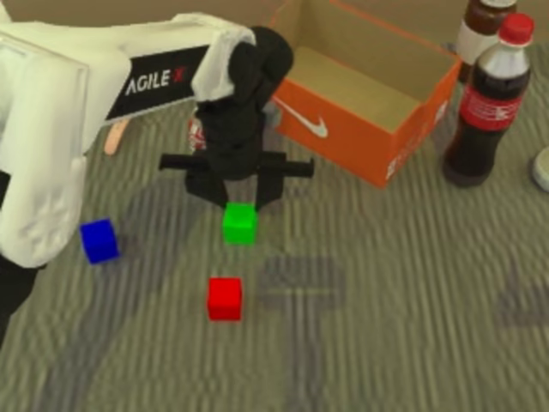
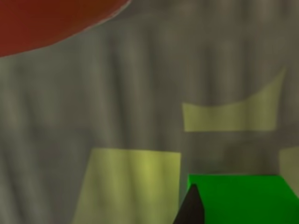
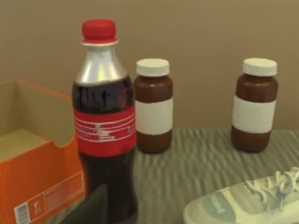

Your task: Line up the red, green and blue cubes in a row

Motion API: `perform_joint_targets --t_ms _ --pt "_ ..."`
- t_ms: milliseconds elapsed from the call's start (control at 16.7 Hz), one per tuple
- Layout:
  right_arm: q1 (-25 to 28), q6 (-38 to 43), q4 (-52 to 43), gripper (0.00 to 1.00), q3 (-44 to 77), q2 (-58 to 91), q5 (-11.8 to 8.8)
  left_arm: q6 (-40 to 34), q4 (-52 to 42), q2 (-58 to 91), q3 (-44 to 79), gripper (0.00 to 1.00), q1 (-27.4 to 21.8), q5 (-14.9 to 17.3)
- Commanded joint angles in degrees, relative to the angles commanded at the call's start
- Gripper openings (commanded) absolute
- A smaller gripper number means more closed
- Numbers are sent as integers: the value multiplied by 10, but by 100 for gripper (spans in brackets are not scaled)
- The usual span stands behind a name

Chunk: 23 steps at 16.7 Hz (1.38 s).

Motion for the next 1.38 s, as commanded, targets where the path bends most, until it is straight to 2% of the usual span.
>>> perform_joint_targets --t_ms 300,720,1020,1200,1380 --pt "0 0 0 100 0 0 0 1 -8 -31 25 0 1 0" --pt "0 0 0 100 0 0 0 0 -134 -59 122 0 11 0" --pt "0 0 0 100 0 0 0 -1 -135 -58 122 0 7 -1" --pt "0 0 0 100 0 0 0 -42 -138 -73 108 0 -22 -7" --pt "0 0 0 100 0 0 0 -121 -144 -99 79 0 -73 -17"
